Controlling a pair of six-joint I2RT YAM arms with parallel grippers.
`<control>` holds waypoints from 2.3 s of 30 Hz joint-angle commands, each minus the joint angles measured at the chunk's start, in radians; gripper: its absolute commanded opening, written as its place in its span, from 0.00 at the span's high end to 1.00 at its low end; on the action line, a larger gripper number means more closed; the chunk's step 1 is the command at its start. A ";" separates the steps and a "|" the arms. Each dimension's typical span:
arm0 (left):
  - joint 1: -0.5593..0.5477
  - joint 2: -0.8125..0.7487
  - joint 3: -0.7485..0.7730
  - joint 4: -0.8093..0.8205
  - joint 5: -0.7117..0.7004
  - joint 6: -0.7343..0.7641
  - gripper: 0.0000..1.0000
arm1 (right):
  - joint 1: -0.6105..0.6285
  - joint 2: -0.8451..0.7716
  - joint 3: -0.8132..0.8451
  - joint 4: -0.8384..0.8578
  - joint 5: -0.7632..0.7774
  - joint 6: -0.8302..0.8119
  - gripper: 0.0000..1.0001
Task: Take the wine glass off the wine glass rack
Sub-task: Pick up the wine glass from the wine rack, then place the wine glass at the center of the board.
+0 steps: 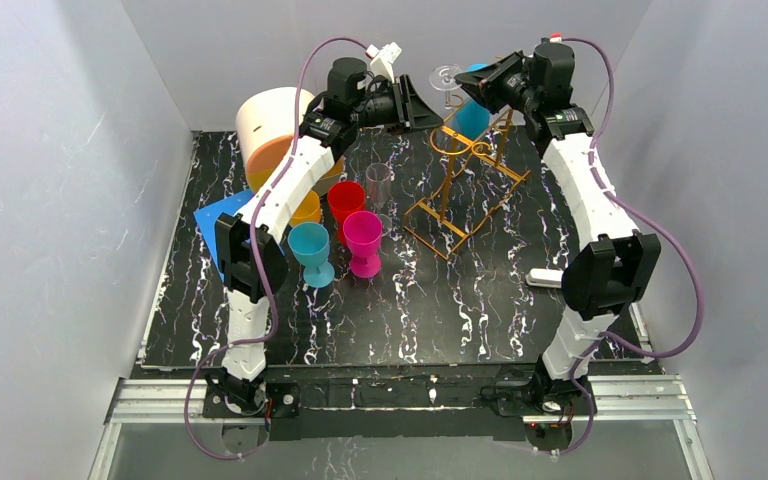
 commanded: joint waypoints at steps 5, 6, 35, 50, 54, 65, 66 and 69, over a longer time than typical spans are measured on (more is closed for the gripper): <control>-0.005 -0.090 -0.004 0.013 0.020 0.007 0.68 | 0.015 0.045 0.108 0.116 -0.142 0.030 0.99; -0.005 -0.089 -0.005 0.010 0.019 0.010 0.67 | 0.015 0.049 0.117 0.119 -0.162 0.030 0.99; 0.206 -0.701 -0.517 -0.150 -0.520 0.168 0.04 | 0.119 0.126 0.272 0.125 -0.569 -0.110 0.99; 0.208 -0.899 -0.581 -0.079 -0.020 0.093 0.17 | 0.329 -0.166 0.050 0.034 -0.465 -0.456 0.99; 0.208 -0.905 -0.612 -0.066 0.021 0.092 0.18 | 0.336 -0.212 -0.023 0.055 -0.398 -0.476 0.99; 0.208 -0.881 -0.634 -0.078 0.068 0.102 0.33 | 0.337 -0.225 -0.028 0.050 -0.406 -0.503 0.99; 0.208 -0.880 -0.635 -0.077 0.082 0.097 0.35 | 0.337 -0.231 -0.034 0.045 -0.409 -0.506 0.99; 0.207 -0.877 -0.634 -0.071 0.126 0.077 0.42 | 0.338 -0.253 -0.062 0.033 -0.419 -0.510 0.99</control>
